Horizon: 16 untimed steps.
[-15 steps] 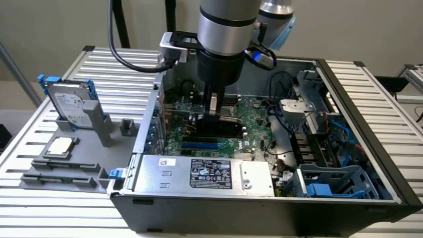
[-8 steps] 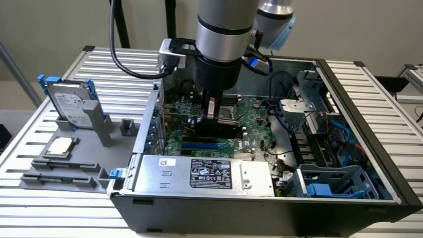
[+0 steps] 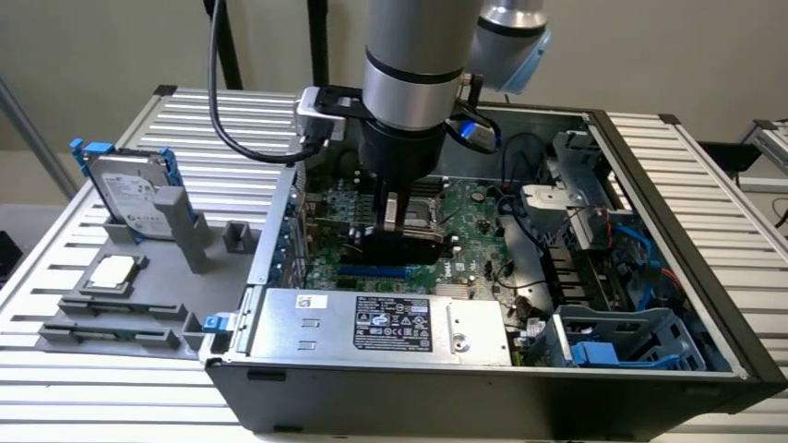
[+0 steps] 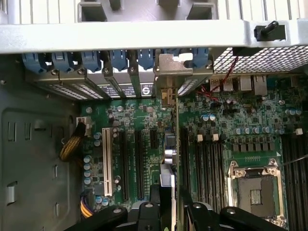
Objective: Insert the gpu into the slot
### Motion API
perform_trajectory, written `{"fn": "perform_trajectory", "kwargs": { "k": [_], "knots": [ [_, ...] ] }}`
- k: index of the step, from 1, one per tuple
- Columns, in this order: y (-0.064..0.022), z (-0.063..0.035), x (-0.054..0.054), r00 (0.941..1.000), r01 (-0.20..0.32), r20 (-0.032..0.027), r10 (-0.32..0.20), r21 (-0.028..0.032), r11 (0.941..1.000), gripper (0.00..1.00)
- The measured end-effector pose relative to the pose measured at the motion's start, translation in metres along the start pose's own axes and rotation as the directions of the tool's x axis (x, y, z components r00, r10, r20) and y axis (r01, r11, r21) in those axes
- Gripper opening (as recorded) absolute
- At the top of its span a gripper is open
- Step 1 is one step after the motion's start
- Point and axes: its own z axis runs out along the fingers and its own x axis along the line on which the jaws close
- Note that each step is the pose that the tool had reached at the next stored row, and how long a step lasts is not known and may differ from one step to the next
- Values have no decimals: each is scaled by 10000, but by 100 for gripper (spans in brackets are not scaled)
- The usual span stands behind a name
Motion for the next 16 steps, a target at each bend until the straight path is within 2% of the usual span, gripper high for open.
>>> {"fn": "perform_trajectory", "kwargs": {
  "k": [16],
  "knots": [
    [16, 149, 0, 9999, 153, -8, -153, -17, 9999, 26]
  ]
}}
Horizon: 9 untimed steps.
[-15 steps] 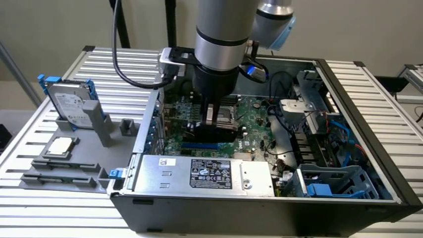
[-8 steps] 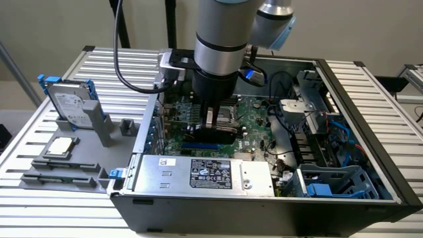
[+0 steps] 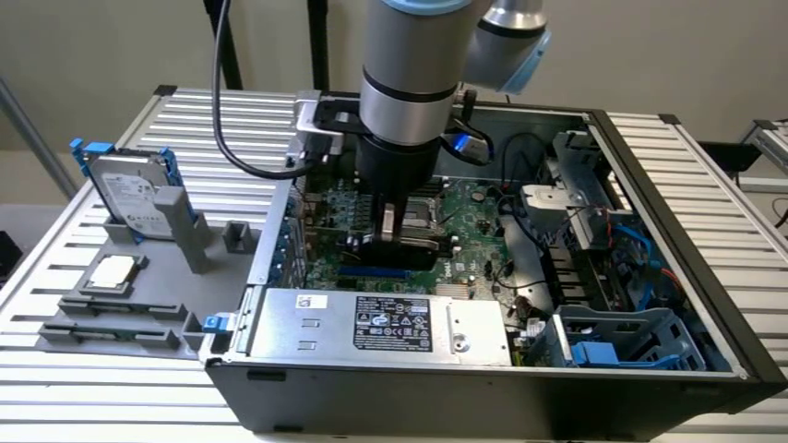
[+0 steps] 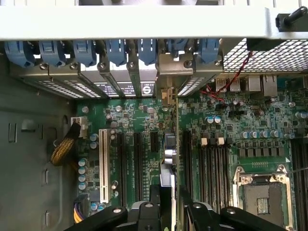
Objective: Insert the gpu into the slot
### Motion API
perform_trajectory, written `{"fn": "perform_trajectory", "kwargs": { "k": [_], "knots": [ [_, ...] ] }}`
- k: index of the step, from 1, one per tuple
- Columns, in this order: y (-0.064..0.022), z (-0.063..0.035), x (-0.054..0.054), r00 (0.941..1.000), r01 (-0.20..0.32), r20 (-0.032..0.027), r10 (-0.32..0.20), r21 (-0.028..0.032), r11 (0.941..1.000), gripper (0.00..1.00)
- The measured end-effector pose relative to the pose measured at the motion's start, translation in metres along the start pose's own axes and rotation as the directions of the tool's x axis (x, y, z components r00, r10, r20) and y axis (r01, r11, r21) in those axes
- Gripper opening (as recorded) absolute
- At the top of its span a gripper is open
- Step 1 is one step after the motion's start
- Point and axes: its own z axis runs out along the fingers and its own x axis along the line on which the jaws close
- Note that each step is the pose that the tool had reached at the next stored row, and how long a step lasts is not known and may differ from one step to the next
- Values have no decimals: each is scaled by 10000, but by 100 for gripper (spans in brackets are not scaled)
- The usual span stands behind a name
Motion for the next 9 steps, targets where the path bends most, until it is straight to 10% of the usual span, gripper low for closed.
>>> {"fn": "perform_trajectory", "kwargs": {
  "k": [9],
  "knots": [
    [11, 71, -7, 10000, 54, -4, -54, -3, 10000, 26]
  ]
}}
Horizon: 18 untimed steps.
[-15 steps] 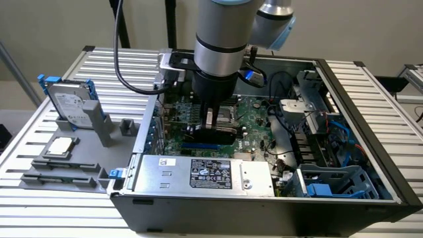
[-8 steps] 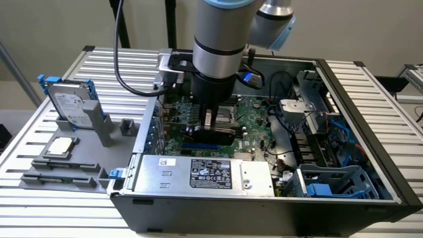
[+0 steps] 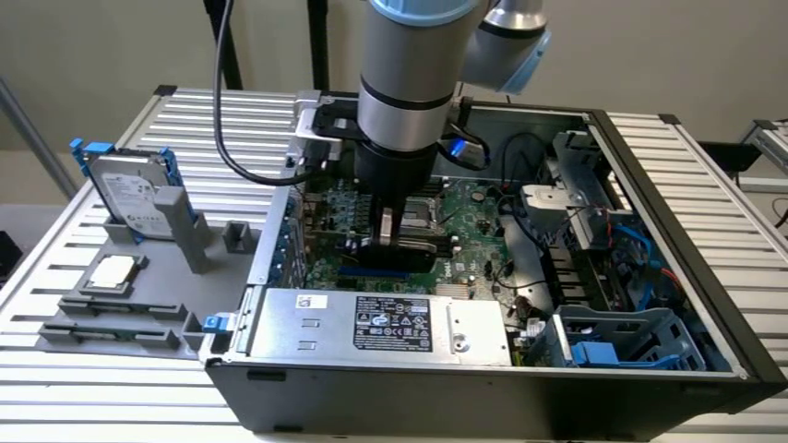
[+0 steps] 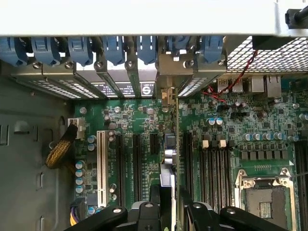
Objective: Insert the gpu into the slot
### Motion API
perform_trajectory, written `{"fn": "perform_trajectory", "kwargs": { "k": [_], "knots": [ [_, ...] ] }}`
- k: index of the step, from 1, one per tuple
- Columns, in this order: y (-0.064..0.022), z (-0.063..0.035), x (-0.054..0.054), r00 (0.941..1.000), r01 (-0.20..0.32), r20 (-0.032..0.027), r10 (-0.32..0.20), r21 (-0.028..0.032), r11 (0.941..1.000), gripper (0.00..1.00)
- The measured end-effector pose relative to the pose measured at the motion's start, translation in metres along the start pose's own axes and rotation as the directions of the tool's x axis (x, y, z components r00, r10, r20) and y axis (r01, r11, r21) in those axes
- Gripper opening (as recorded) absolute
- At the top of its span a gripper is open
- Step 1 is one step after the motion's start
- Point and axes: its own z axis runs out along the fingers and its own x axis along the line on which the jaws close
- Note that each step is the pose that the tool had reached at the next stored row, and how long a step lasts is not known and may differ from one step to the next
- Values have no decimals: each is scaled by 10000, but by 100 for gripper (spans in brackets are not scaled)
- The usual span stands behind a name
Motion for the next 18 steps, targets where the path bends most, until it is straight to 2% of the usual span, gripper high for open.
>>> {"fn": "perform_trajectory", "kwargs": {
  "k": [18],
  "knots": [
    [8, 49, -34, 9991, 414, -16, -414, -27, 9991, 26]
  ]
}}
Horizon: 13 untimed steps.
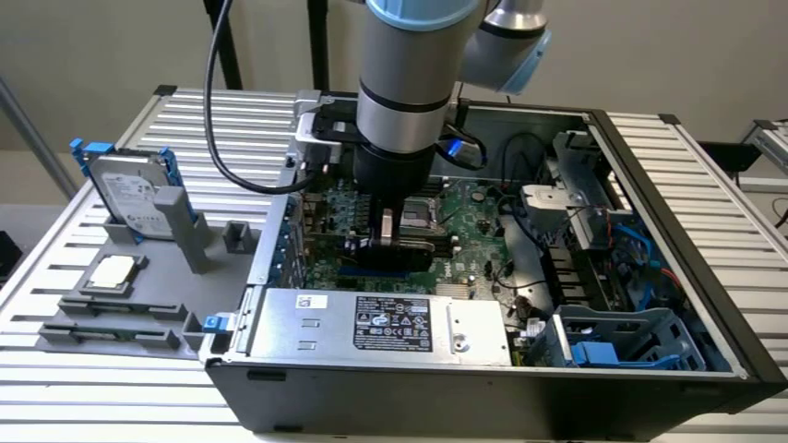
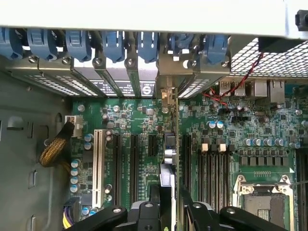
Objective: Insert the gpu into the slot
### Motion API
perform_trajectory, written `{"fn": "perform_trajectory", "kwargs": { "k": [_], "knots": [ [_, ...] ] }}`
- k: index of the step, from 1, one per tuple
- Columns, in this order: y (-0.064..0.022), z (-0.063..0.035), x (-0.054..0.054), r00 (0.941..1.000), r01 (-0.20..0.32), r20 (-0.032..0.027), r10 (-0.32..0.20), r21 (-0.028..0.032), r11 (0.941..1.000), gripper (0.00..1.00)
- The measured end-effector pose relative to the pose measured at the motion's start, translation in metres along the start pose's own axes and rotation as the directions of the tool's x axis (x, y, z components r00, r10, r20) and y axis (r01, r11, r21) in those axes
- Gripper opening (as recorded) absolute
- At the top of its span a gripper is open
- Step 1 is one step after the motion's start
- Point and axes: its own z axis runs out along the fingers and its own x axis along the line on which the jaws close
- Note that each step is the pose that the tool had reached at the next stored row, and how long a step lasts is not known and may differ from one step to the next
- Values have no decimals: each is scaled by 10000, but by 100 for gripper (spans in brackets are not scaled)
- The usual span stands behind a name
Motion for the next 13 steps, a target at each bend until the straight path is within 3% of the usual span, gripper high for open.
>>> {"fn": "perform_trajectory", "kwargs": {
  "k": [13],
  "knots": [
    [9, 11, 0, 10000, 10, 3, -10, -13, 10000, 26]
  ]
}}
